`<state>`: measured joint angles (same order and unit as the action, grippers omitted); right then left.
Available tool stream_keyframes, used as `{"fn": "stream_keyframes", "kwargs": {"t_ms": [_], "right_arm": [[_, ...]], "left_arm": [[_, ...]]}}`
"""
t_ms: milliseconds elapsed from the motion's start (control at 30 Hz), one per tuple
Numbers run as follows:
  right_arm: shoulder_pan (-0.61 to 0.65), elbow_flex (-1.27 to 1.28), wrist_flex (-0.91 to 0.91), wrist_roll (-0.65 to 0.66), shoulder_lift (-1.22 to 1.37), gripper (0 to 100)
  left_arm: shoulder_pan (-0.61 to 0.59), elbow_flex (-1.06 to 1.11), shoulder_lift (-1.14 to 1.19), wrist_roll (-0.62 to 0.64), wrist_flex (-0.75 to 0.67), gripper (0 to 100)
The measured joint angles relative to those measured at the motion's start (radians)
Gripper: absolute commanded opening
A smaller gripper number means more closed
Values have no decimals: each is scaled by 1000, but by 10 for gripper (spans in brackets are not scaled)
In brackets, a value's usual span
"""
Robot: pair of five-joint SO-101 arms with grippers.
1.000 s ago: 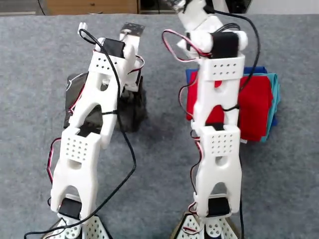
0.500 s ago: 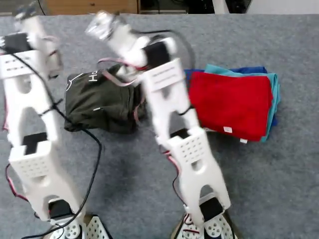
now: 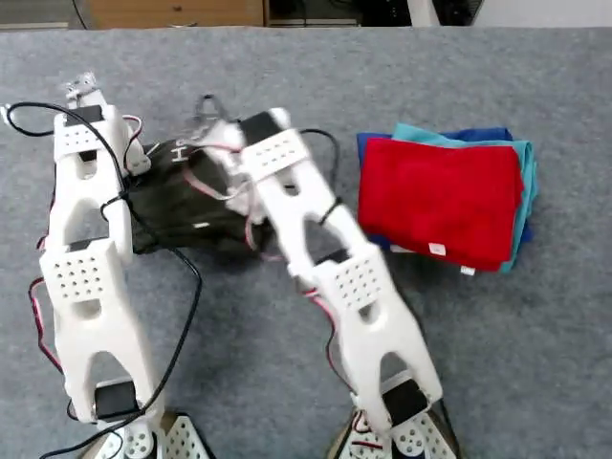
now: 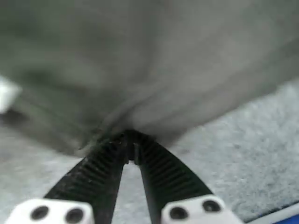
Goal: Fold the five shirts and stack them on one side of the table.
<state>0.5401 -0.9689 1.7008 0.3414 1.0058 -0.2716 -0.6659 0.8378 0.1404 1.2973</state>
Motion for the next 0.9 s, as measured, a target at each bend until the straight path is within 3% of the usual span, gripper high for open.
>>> {"fn": "stream_keyframes", "kwargs": {"t_ms": [233,367,567,733,900], "right_arm": [[-49,-86,51,0,23,2],[-51,-181,68,2,17,2],[-52,-92,68,2,-144,2],[-52,173,68,2,-387,2],[-52,446,68,2,-574,5]], "left_arm": [[20,-195,107,0,123,19],[41,-350,121,0,299,19],[41,-575,120,-57,445,19],[28,-512,71,-133,453,19],[26,-236,-157,-209,453,19]]}}
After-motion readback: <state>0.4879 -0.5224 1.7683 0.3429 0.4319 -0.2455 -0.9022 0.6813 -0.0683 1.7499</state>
